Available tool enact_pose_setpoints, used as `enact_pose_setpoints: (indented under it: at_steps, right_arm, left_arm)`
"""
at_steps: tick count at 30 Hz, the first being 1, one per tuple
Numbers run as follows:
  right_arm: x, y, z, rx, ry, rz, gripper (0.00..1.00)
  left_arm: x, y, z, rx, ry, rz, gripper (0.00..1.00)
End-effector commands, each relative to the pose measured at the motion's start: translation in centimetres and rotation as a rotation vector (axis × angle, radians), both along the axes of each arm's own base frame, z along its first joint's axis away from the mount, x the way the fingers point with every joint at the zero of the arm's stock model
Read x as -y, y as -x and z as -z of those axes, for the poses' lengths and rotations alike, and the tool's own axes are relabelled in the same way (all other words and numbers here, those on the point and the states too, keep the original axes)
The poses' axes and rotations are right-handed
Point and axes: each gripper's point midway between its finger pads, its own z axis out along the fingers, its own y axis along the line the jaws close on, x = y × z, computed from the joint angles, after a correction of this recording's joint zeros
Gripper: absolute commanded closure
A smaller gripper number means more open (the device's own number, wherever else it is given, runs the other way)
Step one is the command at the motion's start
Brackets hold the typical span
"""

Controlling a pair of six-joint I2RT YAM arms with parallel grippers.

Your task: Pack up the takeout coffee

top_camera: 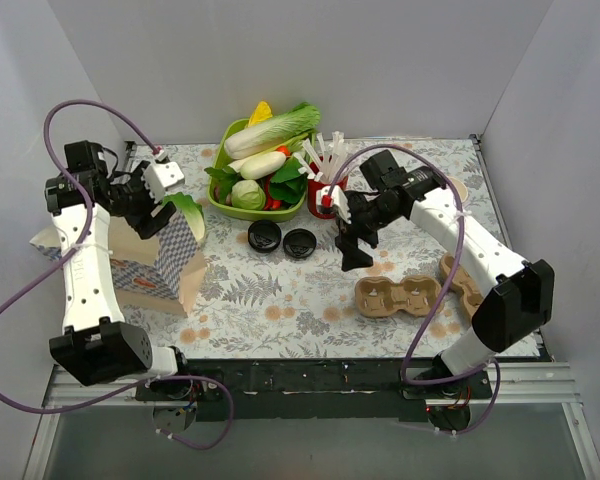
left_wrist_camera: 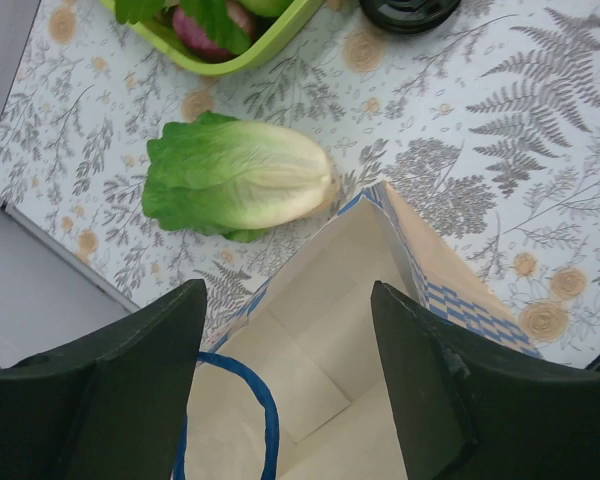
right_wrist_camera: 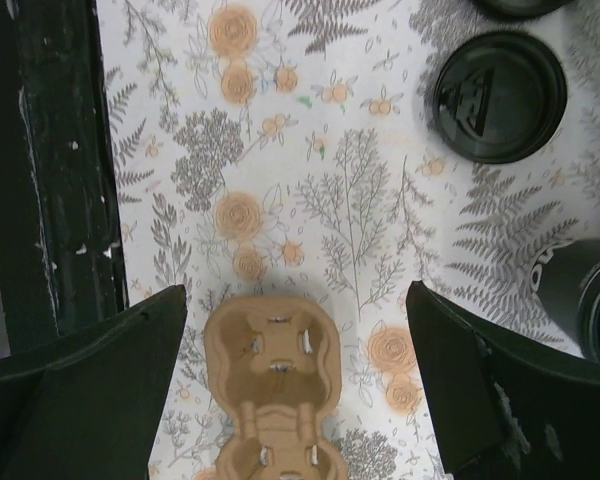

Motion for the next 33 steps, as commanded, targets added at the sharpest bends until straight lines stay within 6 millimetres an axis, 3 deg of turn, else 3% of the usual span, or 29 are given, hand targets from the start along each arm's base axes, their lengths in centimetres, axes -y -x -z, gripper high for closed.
enact_pose_setpoints:
  at_steps: [1, 5, 9, 19, 24, 33]
  right_arm:
    - [-3.0, -0.9, -3.1, -0.021, -0.098, 0.022, 0.02]
    - [-4.4, -1.4, -4.4, -0.053, -0.131, 0.027, 0.02]
    - [-5.3, -1.2, -5.5, -0.054, -0.152, 0.004, 0.05]
    - [-7.6, 3.0, -8.6, 0.007, -0.218, -0.138, 0.14]
    - [-7.6, 3.2, -9.8, 0.031, -0.237, -0.135, 0.14]
    - [-8.1, 4.0, -13.8, 0.092, -0.346, -0.174, 0.15]
  left_arm:
    - [3.5, 2.7, -0.5, -0.016, 0.112, 0.052, 0.35]
    - [6.0, 4.1, -0.1, -0.05, 0.153, 0.092, 0.41]
    - [7.1, 5.2, 0.5, -0.087, 0.179, 0.097, 0.46]
    - [12.1, 5.2, -1.3, -0.178, 0.381, 0.164, 0.51]
    - [16.0, 5.5, -1.1, -0.241, 0.435, 0.221, 0.52]
    - [22.7, 2.2, -2.4, -0.315, 0.574, 0.213, 0.47]
